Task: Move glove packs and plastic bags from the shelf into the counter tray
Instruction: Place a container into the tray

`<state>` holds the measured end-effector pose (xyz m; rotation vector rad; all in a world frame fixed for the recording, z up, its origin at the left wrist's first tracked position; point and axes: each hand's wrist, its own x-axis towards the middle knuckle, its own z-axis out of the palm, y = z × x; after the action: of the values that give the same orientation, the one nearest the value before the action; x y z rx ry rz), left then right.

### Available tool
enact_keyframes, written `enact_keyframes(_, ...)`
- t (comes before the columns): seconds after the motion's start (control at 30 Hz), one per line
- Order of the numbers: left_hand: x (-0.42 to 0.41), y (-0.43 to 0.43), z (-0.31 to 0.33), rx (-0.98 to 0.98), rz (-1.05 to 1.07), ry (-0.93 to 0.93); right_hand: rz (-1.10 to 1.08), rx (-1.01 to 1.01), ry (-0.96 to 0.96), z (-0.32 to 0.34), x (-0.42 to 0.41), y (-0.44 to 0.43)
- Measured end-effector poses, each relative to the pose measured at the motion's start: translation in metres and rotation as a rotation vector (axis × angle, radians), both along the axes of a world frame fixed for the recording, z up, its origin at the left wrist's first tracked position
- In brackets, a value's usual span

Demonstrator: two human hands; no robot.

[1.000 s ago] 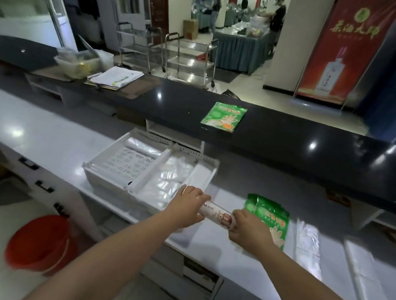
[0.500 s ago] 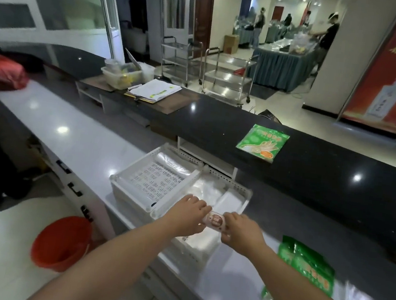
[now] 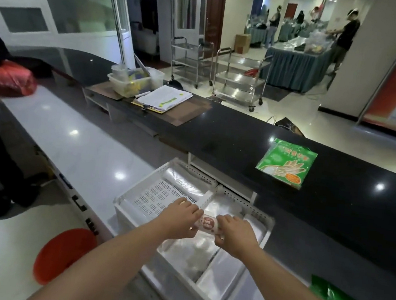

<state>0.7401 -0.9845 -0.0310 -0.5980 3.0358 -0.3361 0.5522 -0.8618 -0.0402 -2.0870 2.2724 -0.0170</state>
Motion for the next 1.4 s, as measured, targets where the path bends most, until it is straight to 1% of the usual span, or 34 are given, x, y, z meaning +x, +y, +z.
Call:
enact_keyframes(0.17,0.015,-0.076,-0.008,0.086,-0.047,-0.009,-0.087,-0.008,-0.013,-0.010,0.025,-0.056)
enact_keyframes(0.4,0.053,-0.174,-0.023,0.156,-0.173,-0.054,-0.229,-0.022,-0.024,-0.024,0.087,-0.126)
enact_keyframes(0.53,0.080,-0.214,-0.036,0.207,-0.204,-0.065,-0.291,0.004,-0.068,-0.032,0.125,-0.158)
enact_keyframes(0.6,0.091,-0.227,-0.046,0.227,-0.210,-0.085,-0.310,0.050,-0.069,-0.035,0.141,-0.170)
enact_keyframes(0.73,0.108,-0.241,-0.062,0.300,-0.185,-0.118,-0.349,0.157,-0.106,-0.042,0.164,-0.187)
enact_keyframes(0.9,0.115,-0.239,-0.071,0.365,-0.165,-0.191,-0.398,0.277,-0.151,-0.052,0.176,-0.191)
enact_keyframes(1.0,0.118,-0.239,-0.084,0.411,-0.182,-0.227,-0.414,0.333,-0.245,-0.058,0.180,-0.186)
enact_keyframes(1.13,0.122,-0.238,-0.084,0.485,-0.174,-0.201,-0.435,0.348,-0.313,-0.058,0.182,-0.183)
enact_keyframes(1.4,0.126,-0.231,-0.080,0.537,-0.147,-0.184,-0.436,0.333,-0.295,-0.057,0.187,-0.176)
